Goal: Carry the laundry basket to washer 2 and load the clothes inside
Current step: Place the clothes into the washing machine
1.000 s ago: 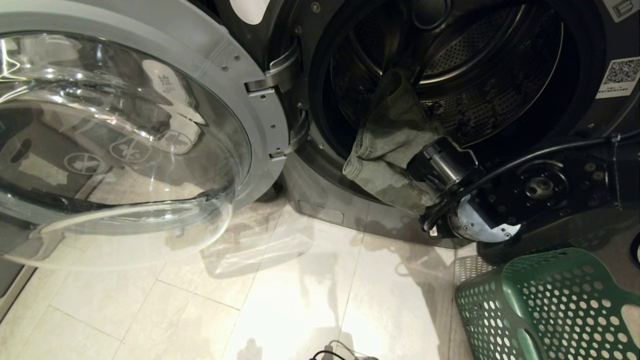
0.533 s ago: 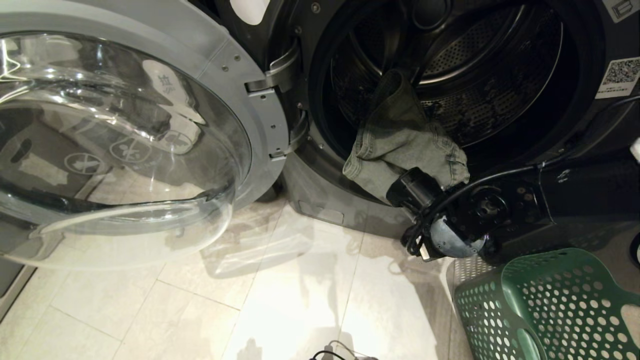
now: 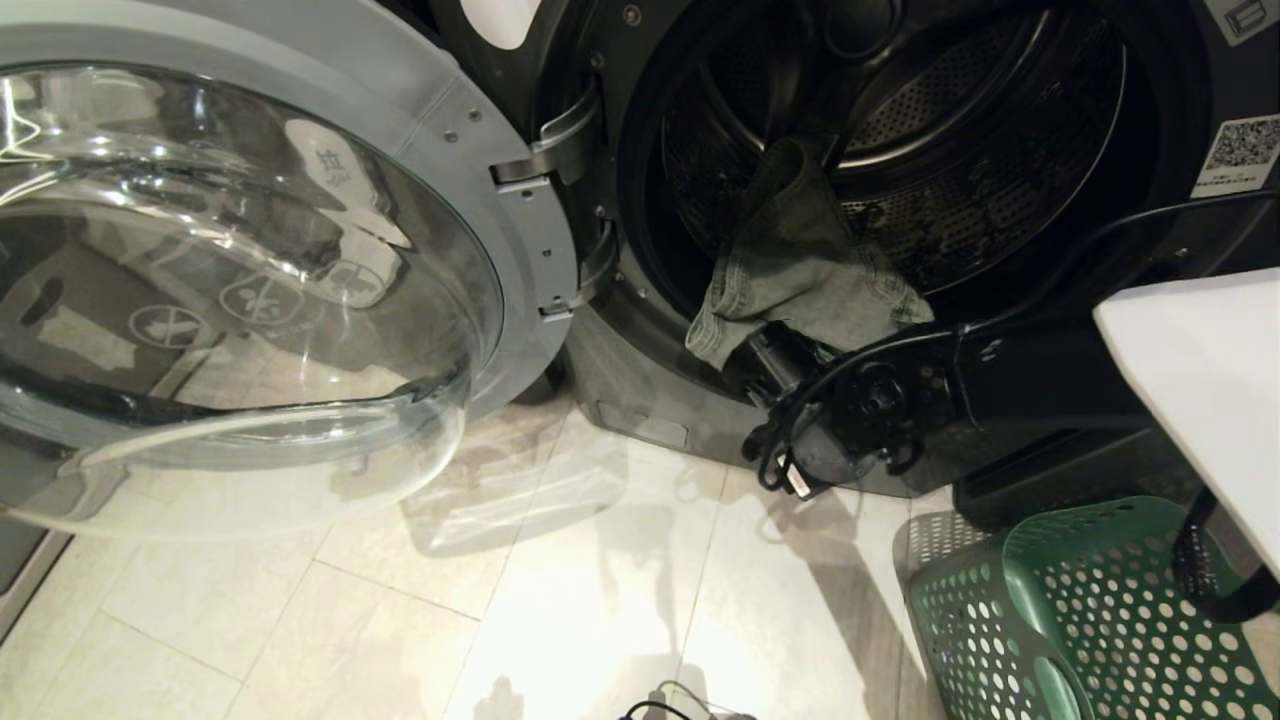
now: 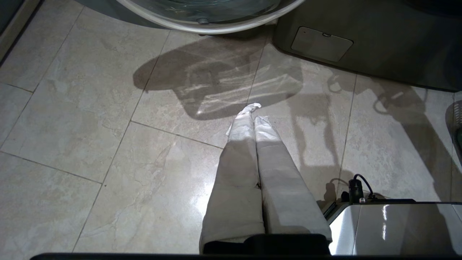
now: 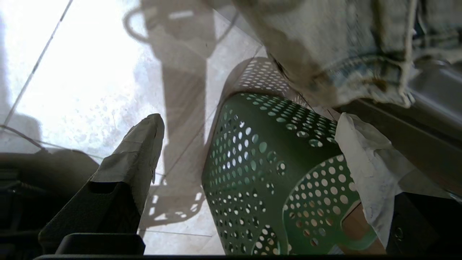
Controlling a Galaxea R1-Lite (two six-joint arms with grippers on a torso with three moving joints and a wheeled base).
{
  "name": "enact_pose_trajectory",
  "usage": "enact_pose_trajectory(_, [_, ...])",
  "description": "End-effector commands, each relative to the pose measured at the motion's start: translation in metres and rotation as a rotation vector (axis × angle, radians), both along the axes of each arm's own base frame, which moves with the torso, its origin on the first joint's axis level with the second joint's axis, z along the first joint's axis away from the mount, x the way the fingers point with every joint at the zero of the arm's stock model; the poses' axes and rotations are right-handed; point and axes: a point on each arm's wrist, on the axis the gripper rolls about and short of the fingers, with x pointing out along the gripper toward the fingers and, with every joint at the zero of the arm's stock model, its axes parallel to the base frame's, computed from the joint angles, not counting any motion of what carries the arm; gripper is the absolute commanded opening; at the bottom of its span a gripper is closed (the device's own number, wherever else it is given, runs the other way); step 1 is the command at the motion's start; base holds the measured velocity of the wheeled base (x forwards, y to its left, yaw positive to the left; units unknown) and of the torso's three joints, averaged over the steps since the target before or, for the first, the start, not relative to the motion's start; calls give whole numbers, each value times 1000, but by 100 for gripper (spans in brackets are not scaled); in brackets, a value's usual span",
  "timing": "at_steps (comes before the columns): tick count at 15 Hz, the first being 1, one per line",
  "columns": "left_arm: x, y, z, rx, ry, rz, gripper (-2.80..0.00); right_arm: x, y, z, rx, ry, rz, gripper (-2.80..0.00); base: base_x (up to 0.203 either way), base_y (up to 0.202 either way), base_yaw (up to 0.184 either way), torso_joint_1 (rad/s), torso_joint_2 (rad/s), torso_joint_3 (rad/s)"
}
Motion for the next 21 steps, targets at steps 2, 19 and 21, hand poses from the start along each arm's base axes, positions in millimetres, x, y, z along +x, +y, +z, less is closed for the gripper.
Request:
enact_pose_trajectory(2, [0, 0, 0, 0, 1, 0, -280, 23, 12, -22, -24, -7, -23, 0, 0, 0, 0, 0, 0, 0])
enact_pose_trajectory(19, [0, 0, 0, 0, 2, 0, -280, 57, 9, -14, -116, -322, -292, 0, 0, 0, 0, 0, 0, 0])
enact_pose_trajectory(21, [0, 0, 0, 0, 1, 0, -280, 57, 9, -15, -118, -321, -292, -280, 0, 0, 0, 0, 0, 0])
